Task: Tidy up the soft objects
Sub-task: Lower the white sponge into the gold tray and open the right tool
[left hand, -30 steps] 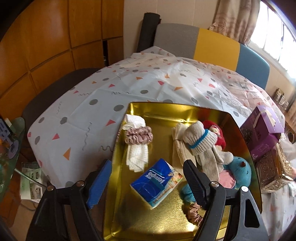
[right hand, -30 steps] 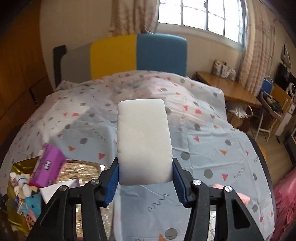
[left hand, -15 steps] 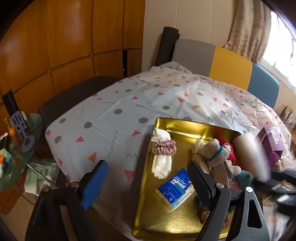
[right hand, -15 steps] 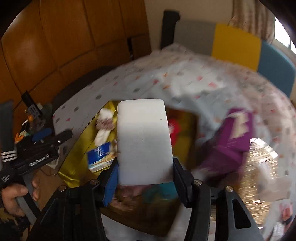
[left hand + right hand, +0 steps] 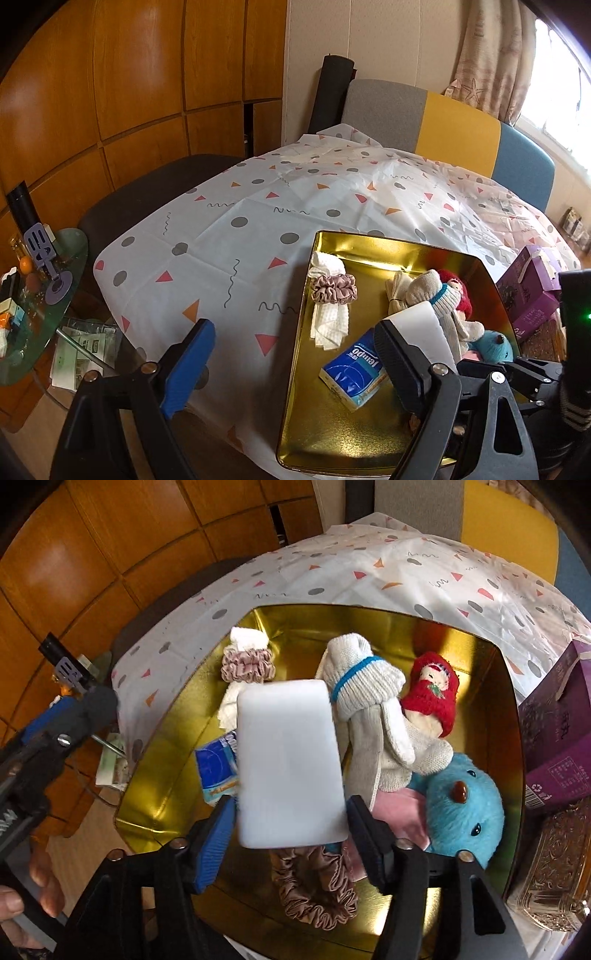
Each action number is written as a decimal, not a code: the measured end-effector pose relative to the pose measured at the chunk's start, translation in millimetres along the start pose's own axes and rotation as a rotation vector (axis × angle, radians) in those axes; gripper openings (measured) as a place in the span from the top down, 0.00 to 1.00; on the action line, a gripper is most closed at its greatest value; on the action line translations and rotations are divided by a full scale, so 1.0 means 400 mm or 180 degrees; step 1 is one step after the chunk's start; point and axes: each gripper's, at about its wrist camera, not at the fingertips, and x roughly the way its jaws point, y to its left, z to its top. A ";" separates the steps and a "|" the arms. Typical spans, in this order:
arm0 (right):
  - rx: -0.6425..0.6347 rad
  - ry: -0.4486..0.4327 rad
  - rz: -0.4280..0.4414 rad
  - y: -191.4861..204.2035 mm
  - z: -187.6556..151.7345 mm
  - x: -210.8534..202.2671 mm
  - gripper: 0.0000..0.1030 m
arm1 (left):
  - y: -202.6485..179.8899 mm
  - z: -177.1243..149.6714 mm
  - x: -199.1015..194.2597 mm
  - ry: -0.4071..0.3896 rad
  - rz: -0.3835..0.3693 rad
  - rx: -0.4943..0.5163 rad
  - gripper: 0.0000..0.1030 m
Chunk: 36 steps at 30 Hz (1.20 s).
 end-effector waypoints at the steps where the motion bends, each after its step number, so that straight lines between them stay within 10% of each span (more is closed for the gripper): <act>1: 0.0013 -0.0002 0.0039 -0.001 0.002 -0.002 0.30 | -0.001 0.000 -0.001 -0.0005 0.0001 0.0001 0.14; 14: 0.0098 -0.0376 -0.0103 -0.022 -0.021 -0.109 0.29 | -0.010 -0.005 -0.019 -0.0063 0.0007 0.0039 0.13; 17: 0.0006 -0.0433 -0.0214 -0.014 -0.021 -0.113 0.71 | -0.018 -0.006 -0.022 -0.0064 0.0000 0.0075 0.13; 20: -0.0051 -0.0372 -0.0190 -0.004 -0.014 -0.095 0.85 | -0.025 -0.004 -0.025 -0.0075 -0.0015 0.0102 0.13; 36: 0.0067 -0.0396 -0.0177 -0.044 -0.031 -0.128 0.76 | -0.067 -0.009 -0.045 -0.0107 -0.0089 0.0245 0.11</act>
